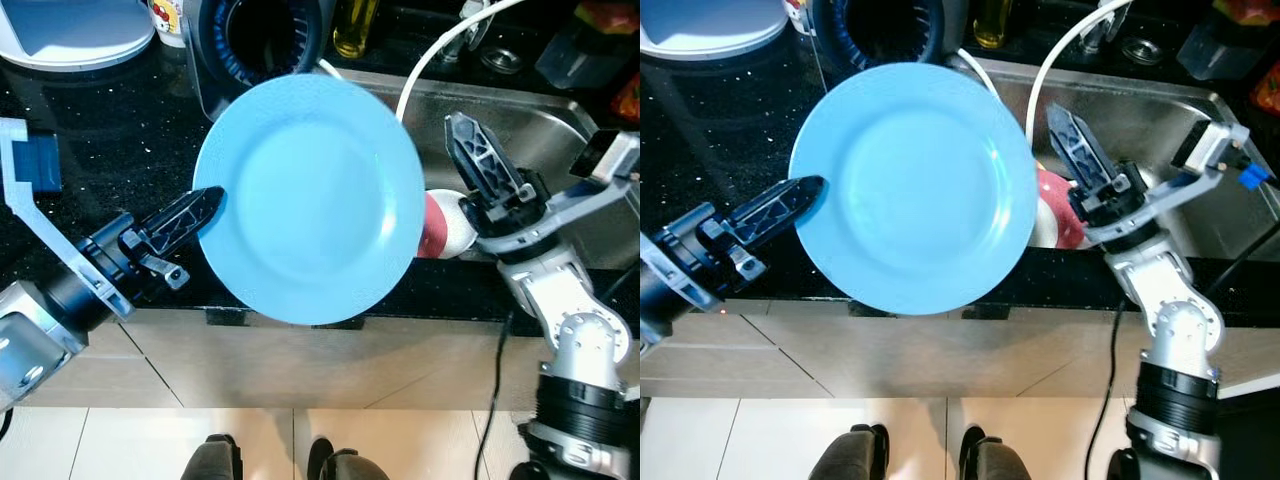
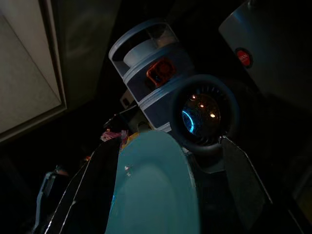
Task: Kitchen organization
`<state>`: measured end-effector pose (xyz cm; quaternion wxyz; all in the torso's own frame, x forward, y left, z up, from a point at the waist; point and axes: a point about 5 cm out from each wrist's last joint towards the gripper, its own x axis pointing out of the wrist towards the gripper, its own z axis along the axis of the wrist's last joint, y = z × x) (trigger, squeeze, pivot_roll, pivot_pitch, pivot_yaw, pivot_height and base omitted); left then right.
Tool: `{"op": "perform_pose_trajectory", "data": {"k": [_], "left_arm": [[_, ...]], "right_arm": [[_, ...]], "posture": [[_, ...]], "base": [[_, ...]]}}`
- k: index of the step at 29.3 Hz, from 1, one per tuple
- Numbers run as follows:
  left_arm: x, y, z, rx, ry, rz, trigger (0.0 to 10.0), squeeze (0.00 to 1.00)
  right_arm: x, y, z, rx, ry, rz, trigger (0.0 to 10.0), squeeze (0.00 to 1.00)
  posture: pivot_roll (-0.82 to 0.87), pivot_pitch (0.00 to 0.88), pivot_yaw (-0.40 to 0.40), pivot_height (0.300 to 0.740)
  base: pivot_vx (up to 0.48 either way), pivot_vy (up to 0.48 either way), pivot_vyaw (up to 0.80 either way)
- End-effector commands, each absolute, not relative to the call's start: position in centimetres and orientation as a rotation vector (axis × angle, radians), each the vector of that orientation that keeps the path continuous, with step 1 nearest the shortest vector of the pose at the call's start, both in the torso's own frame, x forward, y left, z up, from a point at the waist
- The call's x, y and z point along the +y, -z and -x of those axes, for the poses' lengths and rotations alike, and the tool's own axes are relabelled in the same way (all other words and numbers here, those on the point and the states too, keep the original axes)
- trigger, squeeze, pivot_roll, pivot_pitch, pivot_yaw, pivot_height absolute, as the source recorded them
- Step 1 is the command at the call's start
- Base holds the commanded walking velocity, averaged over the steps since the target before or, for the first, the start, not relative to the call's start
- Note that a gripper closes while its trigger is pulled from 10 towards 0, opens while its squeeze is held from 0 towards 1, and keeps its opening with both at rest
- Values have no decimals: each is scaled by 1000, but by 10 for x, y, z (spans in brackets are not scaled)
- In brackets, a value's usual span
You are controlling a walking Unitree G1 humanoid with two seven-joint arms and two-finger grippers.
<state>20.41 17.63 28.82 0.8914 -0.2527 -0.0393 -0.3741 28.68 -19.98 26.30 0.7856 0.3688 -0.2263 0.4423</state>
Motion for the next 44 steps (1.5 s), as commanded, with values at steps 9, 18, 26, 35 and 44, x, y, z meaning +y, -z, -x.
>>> {"op": "perform_pose_trajectory", "data": {"k": [9,18,26,35,44], "left_arm": [[180,-311,-192,-158,923,338,0,0],[183,-316,-190,-184,956,304,0,0],[183,-313,-190,-180,977,304,0,0],[175,-310,-192,-182,1012,334,0,0],[175,-308,-193,-190,1011,322,0,0]], "right_arm": [[-217,-239,-268,-325,-1049,-694,10000,0],[-212,-225,-264,-238,-1076,-645,10000,0],[-204,-222,-257,-219,-1162,-647,2745,0],[-191,-223,-247,-187,-1270,-624,0,0],[-191,-223,-251,-200,-1246,-628,0,0]], "posture": [[166,132,-94,740],[167,132,-92,740],[166,130,-91,740],[159,128,-94,740],[156,121,-95,740]], "base": [[0,0,0],[0,0,0],[0,0,0],[0,0,0],[0,0,0]]}}
